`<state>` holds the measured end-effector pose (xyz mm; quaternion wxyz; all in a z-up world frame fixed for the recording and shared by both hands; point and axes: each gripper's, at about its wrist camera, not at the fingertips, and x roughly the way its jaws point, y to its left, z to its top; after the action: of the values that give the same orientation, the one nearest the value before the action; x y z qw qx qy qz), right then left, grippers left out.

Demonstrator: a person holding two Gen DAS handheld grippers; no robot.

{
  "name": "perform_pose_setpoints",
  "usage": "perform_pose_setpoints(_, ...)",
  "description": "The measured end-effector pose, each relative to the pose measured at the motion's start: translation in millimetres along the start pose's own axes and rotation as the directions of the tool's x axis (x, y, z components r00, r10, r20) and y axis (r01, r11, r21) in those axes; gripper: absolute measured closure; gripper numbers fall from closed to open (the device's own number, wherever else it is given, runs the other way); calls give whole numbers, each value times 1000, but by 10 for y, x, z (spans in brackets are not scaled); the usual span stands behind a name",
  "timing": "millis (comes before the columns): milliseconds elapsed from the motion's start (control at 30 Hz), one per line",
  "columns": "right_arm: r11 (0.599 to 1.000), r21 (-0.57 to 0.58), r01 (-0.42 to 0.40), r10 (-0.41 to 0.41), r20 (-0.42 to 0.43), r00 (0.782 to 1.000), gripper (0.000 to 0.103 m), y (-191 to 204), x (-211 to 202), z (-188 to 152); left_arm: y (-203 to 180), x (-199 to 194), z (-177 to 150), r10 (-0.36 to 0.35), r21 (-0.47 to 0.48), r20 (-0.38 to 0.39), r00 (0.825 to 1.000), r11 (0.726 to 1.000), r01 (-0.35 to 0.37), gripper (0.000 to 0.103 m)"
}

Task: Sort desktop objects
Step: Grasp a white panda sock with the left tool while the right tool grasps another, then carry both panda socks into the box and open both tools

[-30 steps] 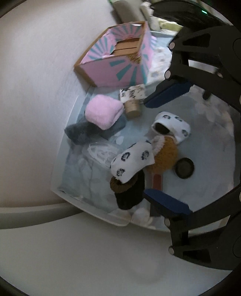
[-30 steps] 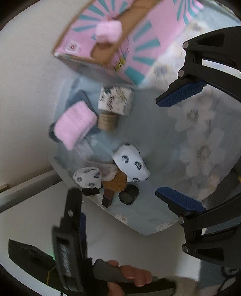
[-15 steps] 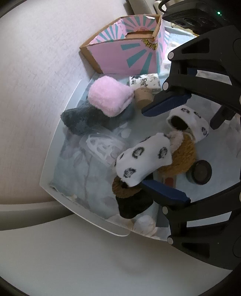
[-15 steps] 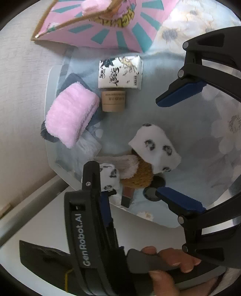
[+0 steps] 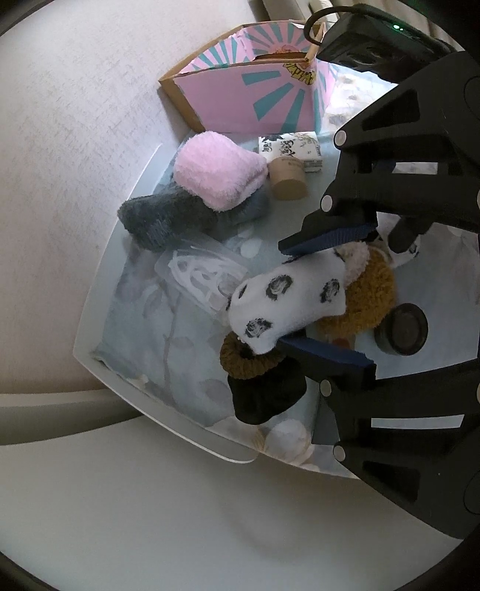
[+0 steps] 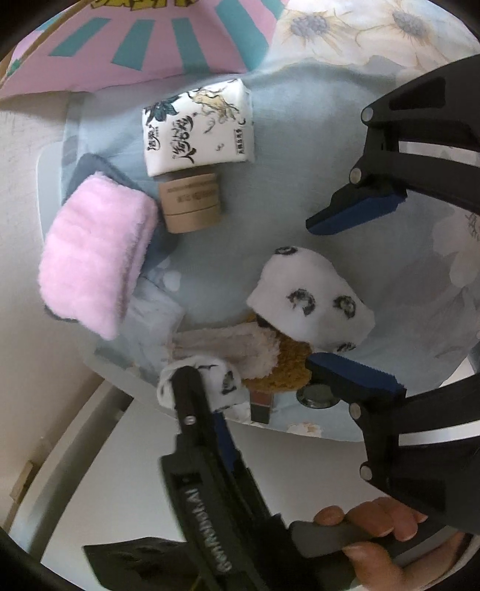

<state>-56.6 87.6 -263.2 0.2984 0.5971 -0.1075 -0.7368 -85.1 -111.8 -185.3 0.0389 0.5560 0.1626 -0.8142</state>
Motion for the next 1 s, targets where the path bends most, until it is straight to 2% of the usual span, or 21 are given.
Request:
perform_pose_setpoints(133,1000,3,-13,13,-14,1000,66,-5,11,18,29,-15,-16,-8,-3,1,1000,1000,8,66)
perform_pose_setpoints(267,1000,-24,3,-4,-6,1000,69,46,-29,11,76,-71,-42,-22,-4,2,1000,1000,22,69)
perform_pose_setpoints(1000,995,-64,70,-67,49,997,69,35,-420,-47,25,-355,-152,-69,43,29,997,997,67,73)
